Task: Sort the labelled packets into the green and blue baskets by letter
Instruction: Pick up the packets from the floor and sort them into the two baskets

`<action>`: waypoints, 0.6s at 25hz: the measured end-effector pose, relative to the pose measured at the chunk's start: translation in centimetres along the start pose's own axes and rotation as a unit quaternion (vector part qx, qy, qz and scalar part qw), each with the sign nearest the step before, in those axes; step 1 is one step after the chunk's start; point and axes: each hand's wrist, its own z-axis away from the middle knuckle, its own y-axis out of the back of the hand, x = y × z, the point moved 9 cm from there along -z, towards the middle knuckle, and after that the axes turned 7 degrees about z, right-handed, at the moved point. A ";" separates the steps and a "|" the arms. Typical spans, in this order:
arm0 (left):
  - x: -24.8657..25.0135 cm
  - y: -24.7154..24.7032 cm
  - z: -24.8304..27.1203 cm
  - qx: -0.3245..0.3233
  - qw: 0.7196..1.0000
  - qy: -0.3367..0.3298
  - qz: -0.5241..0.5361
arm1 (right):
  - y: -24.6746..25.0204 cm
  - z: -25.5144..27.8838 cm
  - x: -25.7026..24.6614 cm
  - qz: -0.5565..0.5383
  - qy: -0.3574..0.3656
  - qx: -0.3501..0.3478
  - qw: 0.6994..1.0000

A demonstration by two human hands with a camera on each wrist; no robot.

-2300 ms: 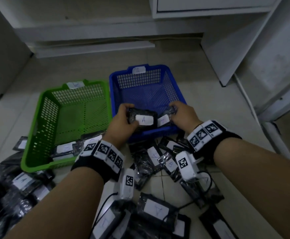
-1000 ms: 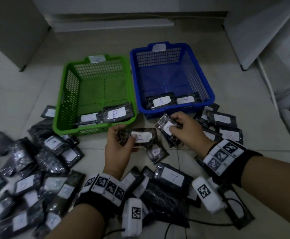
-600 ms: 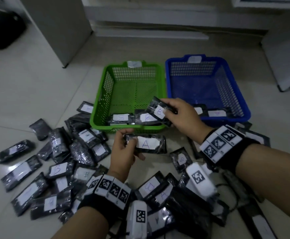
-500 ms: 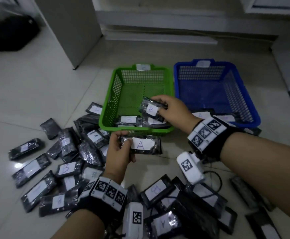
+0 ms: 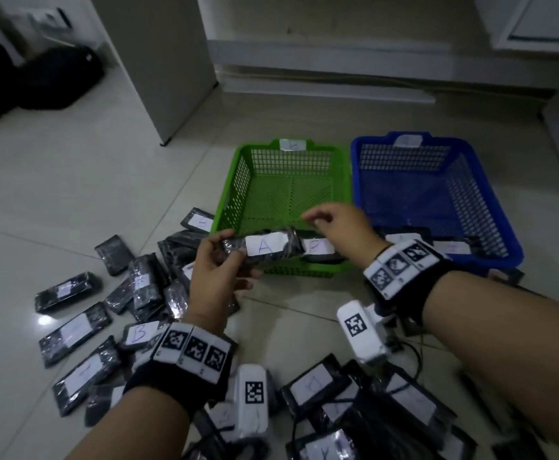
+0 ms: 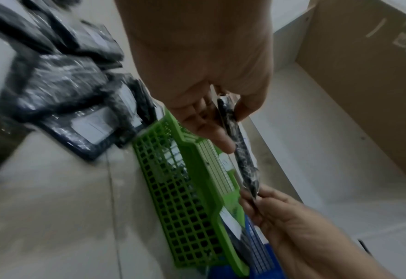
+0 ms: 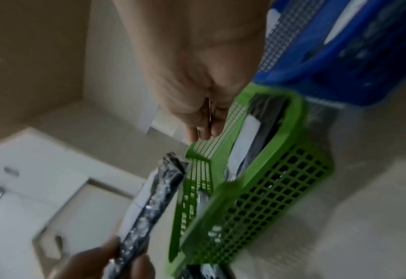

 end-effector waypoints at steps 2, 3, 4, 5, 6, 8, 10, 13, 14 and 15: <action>-0.4 -4.0 -0.5 -0.027 1.000 0.002 -0.007 | 5.3 2.4 4.5 -0.019 -0.048 0.104 0.993; -0.8 -6.3 -0.9 -0.038 0.999 0.000 -0.014 | 7.8 4.1 6.8 -0.014 -0.072 0.145 0.987; -1.2 -8.4 -1.3 -0.046 0.998 -0.005 -0.032 | 9.8 5.7 8.7 -0.001 -0.090 0.173 0.981; -1.7 -11.0 -1.7 -0.060 0.997 -0.006 -0.056 | 11.5 7.5 10.7 0.018 -0.107 0.192 0.975; -2.6 -13.4 -2.2 -0.076 0.994 -0.003 -0.078 | 12.8 9.2 12.3 0.037 -0.118 0.204 0.971; -4.3 -17.9 -3.1 -0.110 0.985 -0.001 -0.135 | 14.2 12.4 14.7 0.062 -0.126 0.222 0.965; -5.2 -21.8 -3.7 -0.146 0.952 -0.051 -0.264 | 14.2 14.6 16.6 0.080 -0.127 0.218 0.964; -6.9 -25.0 -3.3 -0.195 0.860 -0.124 -0.455 | 10.9 15.2 18.9 0.107 -0.118 0.114 0.981; -7.5 -25.1 -3.0 -0.212 0.836 -0.131 -0.489 | 9.5 15.0 19.1 0.120 -0.109 0.073 0.984; -7.9 -25.1 -2.4 -0.228 0.819 -0.141 -0.507 | 8.3 14.8 19.2 0.136 -0.097 0.040 0.985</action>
